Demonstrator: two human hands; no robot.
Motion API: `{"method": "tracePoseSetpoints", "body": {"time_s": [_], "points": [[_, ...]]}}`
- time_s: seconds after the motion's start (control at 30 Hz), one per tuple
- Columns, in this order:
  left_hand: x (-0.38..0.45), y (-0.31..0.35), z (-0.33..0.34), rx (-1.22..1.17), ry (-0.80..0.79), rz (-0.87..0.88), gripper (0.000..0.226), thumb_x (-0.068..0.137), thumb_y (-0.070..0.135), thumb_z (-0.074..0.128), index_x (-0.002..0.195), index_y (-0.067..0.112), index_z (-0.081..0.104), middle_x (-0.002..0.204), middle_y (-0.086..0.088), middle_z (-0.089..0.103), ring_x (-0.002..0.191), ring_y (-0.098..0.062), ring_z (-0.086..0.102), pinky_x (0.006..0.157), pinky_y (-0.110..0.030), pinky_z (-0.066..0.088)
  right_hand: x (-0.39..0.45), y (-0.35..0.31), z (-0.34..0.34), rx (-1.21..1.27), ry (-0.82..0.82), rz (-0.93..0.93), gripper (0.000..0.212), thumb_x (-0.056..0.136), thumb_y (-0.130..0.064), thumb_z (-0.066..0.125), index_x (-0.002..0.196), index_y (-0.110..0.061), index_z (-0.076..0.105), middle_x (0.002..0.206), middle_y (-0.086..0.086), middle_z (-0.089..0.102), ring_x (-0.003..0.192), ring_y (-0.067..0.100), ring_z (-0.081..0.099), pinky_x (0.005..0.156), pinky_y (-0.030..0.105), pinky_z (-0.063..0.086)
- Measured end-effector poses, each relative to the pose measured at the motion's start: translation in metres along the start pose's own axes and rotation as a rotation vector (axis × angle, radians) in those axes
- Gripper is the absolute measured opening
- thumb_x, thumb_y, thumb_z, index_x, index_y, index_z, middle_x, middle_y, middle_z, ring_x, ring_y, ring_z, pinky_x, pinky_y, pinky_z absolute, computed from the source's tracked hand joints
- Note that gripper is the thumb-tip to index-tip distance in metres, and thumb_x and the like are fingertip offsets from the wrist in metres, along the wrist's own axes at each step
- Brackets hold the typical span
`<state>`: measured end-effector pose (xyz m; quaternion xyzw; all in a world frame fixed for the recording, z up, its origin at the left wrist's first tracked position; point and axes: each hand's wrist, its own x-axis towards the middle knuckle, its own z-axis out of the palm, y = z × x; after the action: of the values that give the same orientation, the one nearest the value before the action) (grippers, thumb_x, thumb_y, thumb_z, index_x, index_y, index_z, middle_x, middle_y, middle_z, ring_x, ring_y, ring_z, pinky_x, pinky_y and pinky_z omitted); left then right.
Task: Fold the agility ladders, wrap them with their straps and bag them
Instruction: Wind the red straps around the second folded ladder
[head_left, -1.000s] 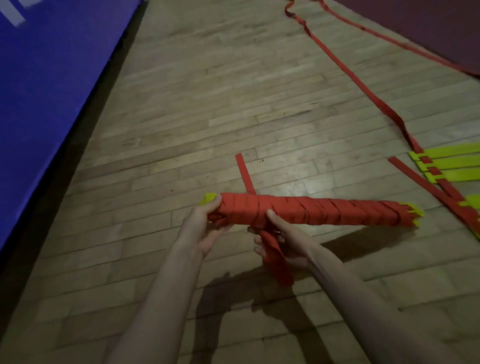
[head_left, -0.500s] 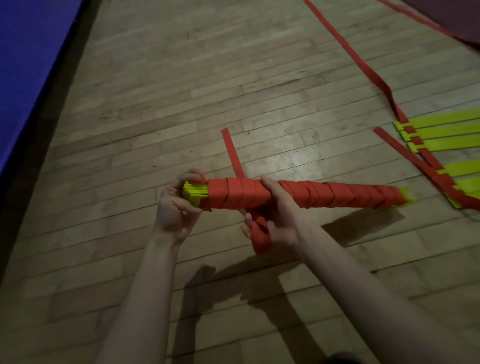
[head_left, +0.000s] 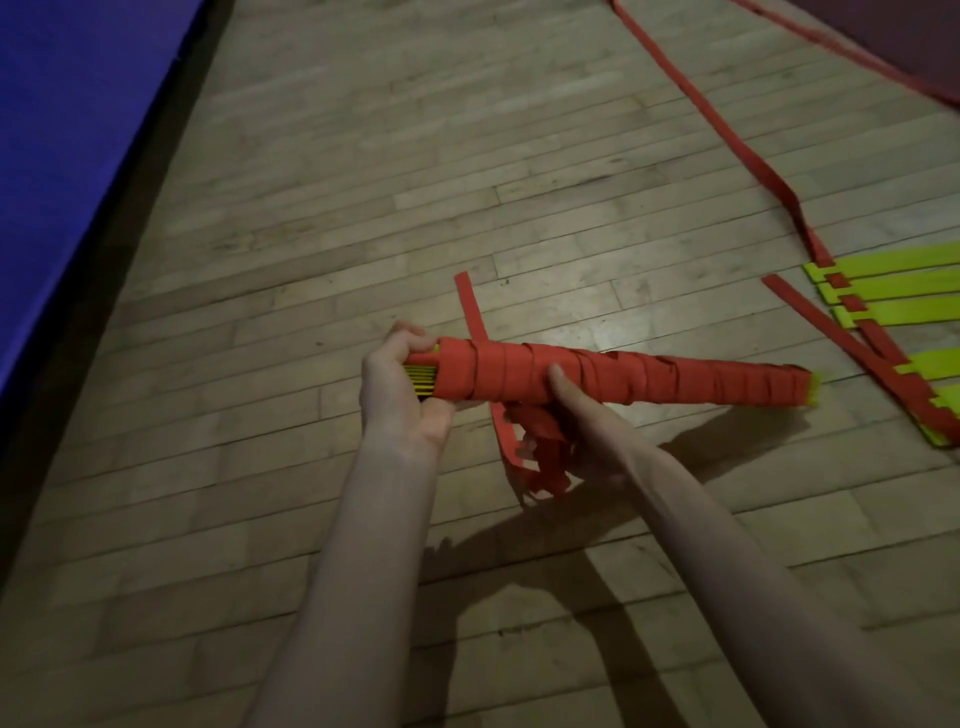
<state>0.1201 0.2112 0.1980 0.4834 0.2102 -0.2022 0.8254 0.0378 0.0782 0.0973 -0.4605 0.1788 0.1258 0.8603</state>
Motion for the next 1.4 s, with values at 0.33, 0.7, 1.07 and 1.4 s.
{"method": "tracePoseSetpoints", "body": {"time_s": [0.33,0.7,1.07,1.4], "points": [[-0.001,-0.003,-0.015,-0.034,-0.18,0.114,0.038,0.08,-0.009,0.037,0.091,0.019,0.06,0.088,0.004,0.067,0.087,-0.017,0.066,0.071,-0.029,0.055,-0.009,0.015,-0.01,0.244,-0.255,-0.003,0.056,0.062,-0.029,0.09,0.106,-0.003,0.068,0.094,0.019,0.066,0.088,0.025,0.07,0.089,0.043,0.056],[0.004,-0.007,-0.022,-0.059,-0.155,0.11,0.037,0.08,-0.01,0.035,0.082,0.019,0.058,0.074,0.006,0.065,0.075,-0.013,0.062,0.072,-0.031,0.048,-0.003,0.012,0.016,-0.023,-0.015,0.166,0.037,0.067,-0.007,0.081,0.099,-0.002,0.065,0.089,0.009,0.07,0.081,0.02,0.07,0.074,0.033,0.056],[0.005,0.006,-0.034,-0.134,-0.282,0.342,0.049,0.038,-0.003,0.044,0.084,0.01,0.056,0.075,-0.002,0.064,0.074,-0.022,0.066,0.069,-0.029,0.055,-0.015,0.009,0.01,-0.118,-0.223,0.058,0.043,0.079,0.015,0.06,0.115,-0.006,0.063,0.103,0.007,0.072,0.095,0.021,0.069,0.081,0.031,0.054],[0.01,0.019,-0.059,-0.15,-0.394,0.413,0.056,0.015,0.018,0.076,0.071,0.02,0.068,0.089,0.002,0.069,0.087,-0.023,0.068,0.085,-0.042,0.054,-0.024,0.004,0.035,-0.06,-0.175,0.068,0.052,0.06,0.005,0.063,0.108,-0.012,0.069,0.105,0.0,0.073,0.068,0.003,0.061,0.063,0.021,0.046]]}}
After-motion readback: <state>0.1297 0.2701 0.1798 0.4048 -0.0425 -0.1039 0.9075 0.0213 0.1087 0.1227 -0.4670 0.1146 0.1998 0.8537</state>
